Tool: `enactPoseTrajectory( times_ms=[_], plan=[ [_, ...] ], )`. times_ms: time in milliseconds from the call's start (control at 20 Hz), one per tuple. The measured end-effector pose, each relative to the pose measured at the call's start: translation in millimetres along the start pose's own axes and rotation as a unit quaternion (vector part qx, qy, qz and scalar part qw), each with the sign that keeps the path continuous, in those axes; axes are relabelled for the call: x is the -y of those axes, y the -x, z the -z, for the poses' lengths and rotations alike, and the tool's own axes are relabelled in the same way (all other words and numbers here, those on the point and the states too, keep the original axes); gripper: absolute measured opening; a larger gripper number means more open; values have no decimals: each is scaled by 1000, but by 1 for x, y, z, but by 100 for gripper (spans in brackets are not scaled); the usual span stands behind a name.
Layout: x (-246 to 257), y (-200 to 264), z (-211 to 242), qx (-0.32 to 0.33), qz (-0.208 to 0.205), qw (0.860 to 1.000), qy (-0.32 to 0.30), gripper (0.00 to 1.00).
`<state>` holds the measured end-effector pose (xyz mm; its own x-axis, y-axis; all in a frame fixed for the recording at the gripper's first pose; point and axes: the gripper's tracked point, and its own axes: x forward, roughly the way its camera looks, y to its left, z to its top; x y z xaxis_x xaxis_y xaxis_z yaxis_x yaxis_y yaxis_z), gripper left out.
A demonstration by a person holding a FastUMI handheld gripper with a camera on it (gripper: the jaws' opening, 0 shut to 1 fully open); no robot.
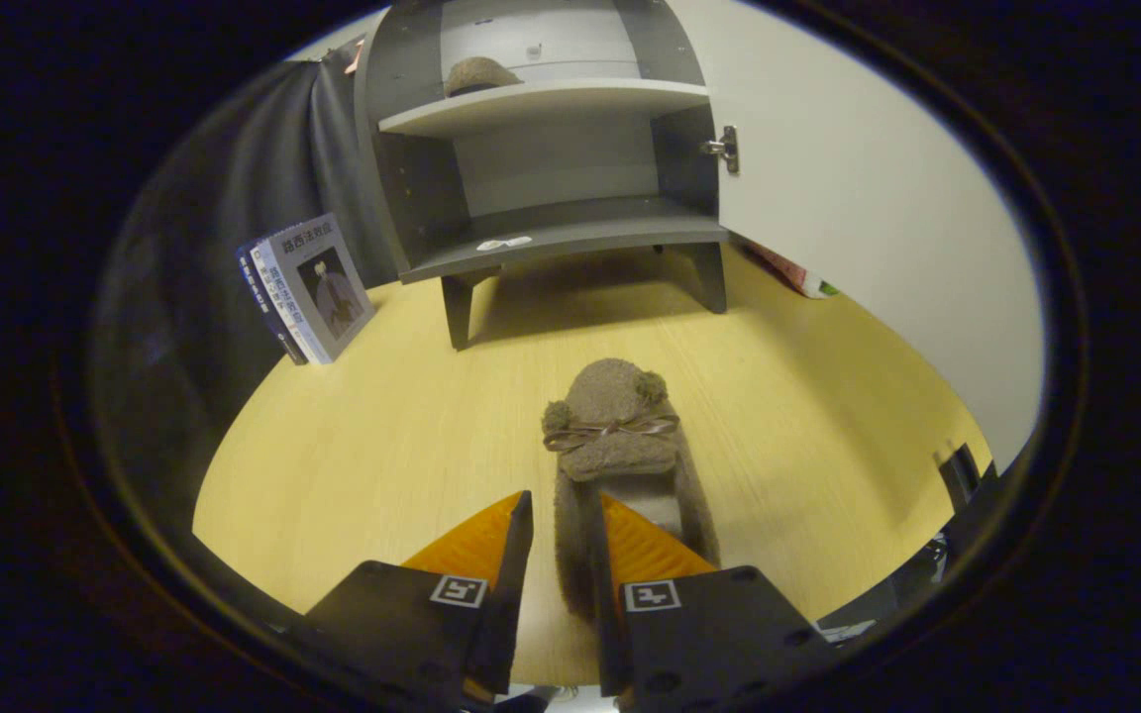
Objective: Open the shoe cabinet door, grab the shoes and put them into the shoe cabinet, then close the shoe cabinet door.
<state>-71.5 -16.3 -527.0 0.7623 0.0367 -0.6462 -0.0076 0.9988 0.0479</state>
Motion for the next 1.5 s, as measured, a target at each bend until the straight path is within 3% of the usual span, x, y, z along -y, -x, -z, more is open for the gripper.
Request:
enactPoseTrajectory(
  times_ms=[400, 700, 800, 850, 900, 950, 1200, 1500],
  plan=[
    [0, -49, 3, -30, 19, 999, 37, 36],
    [-4, -54, -6, -39, 42, 995, 76, 34],
    [-3, -65, 0, -40, 42, 995, 77, 18],
    [-3, -61, -2, -42, 46, 995, 76, 21],
    [-3, -59, -4, -37, 44, 996, 71, 10],
    [-2, -63, -1, -36, 42, 996, 67, 16],
    [-1, -51, -10, -15, 38, 998, 51, 15],
    [-3, -38, -52, 67, 22, 996, 56, 15]
  ],
)
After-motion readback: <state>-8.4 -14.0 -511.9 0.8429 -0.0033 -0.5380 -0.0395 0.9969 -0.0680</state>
